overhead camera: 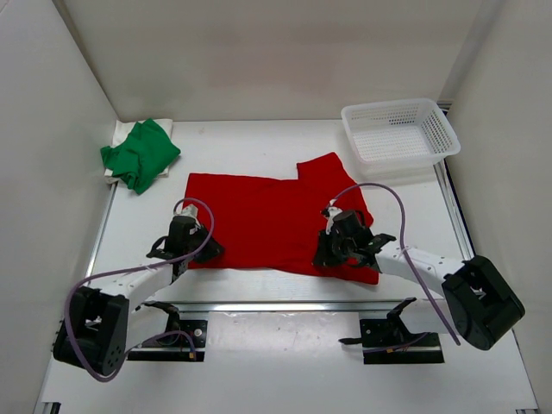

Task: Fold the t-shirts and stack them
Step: Grap the side of the flattened tshirt furthest away from the robot with both arms

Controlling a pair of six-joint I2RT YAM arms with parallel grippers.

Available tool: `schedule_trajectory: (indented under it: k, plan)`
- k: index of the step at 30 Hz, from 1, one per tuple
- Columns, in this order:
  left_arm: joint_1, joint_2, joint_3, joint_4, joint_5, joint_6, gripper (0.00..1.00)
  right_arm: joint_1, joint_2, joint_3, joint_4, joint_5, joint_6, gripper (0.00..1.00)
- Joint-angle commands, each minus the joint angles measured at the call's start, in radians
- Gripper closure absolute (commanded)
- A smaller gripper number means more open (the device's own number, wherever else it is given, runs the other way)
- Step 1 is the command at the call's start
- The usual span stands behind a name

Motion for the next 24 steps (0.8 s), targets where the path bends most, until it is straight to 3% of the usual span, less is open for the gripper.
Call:
schedule_trajectory:
  k: [1, 3, 5, 7, 12, 15, 16, 21, 23, 24]
  plan:
    - [0.050, -0.021, -0.028, 0.044, -0.028, 0.037, 0.78, -0.009, -0.006, 0.061, 0.022, -0.025, -0.023, 0.91]
    - [0.078, -0.029, -0.068, 0.044, -0.025, 0.040, 0.78, -0.013, 0.039, 0.064, 0.057, -0.013, -0.024, 0.91]
    - [0.124, -0.050, -0.098, 0.044, 0.030, 0.040, 0.78, -0.026, 0.126, 0.060, 0.100, -0.025, -0.024, 1.00]
    - [0.125, -0.110, -0.109, -0.008, 0.020, 0.054, 0.78, -0.023, 0.182, 0.050, 0.106, -0.028, -0.020, 1.00]
    - [0.159, -0.250, -0.143, -0.175, 0.027, 0.074, 0.77, 0.066, 0.141, -0.014, 0.107, -0.047, 0.019, 0.99]
    - [0.190, -0.299, -0.143, -0.209, 0.064, 0.088, 0.76, 0.056, 0.099, -0.013, 0.073, -0.061, 0.019, 1.00]
    - [0.185, -0.305, -0.120, -0.209, 0.061, 0.074, 0.76, 0.051, 0.081, 0.004, 0.065, -0.074, 0.016, 0.99]
    - [0.167, -0.203, 0.114, -0.175, 0.015, 0.089, 0.73, -0.090, 0.025, 0.180, -0.005, -0.117, -0.044, 0.76]
    - [0.188, -0.102, 0.240, -0.120, 0.003, 0.100, 0.71, -0.130, 0.031, 0.243, -0.007, -0.117, -0.052, 0.73]
    - [0.217, -0.018, 0.266, -0.105, 0.026, 0.100, 0.71, -0.157, 0.054, 0.286, 0.016, -0.117, -0.049, 0.80]
